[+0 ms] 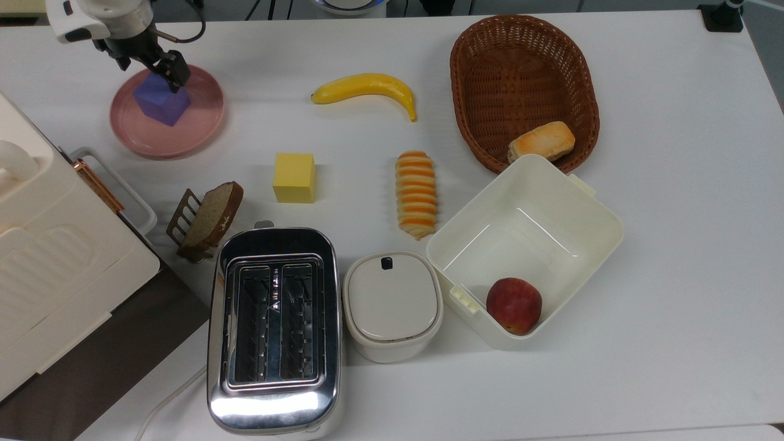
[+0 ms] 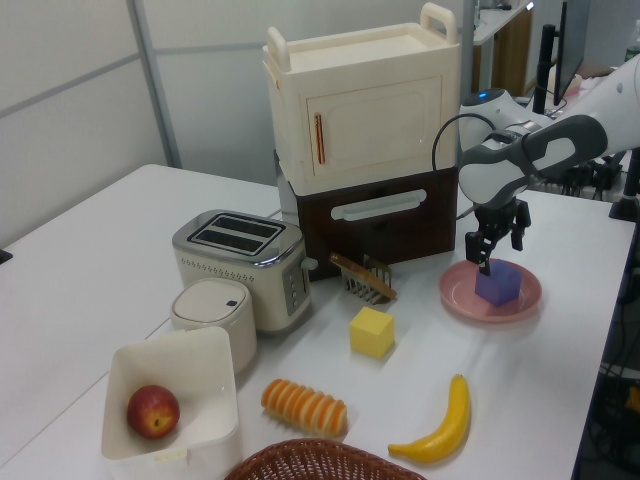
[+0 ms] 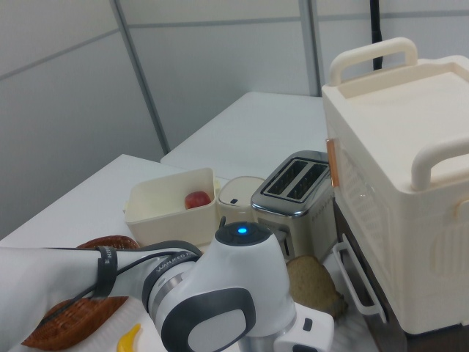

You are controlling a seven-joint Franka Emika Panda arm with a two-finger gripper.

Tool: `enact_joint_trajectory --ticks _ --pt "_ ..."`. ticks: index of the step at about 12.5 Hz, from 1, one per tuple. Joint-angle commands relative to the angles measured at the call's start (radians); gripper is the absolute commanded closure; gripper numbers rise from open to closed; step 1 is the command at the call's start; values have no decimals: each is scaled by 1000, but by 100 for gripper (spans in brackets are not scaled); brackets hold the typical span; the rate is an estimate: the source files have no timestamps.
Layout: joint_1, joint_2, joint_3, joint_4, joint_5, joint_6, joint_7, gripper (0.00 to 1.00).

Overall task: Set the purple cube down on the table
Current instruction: 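Close the gripper on the purple cube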

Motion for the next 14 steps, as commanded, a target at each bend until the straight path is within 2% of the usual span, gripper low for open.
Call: enact_joint_trajectory --ticks 1,11,12,13,14 --pt "-10 7 10 -18 -17 66 -14 0" --pt "-22 70 10 -22 -15 149 -11 0" --pt "-32 73 10 -22 -14 149 -4 10" --pt "-32 84 10 -21 -11 160 2 42" --pt "-32 87 10 -21 -11 175 5 53"
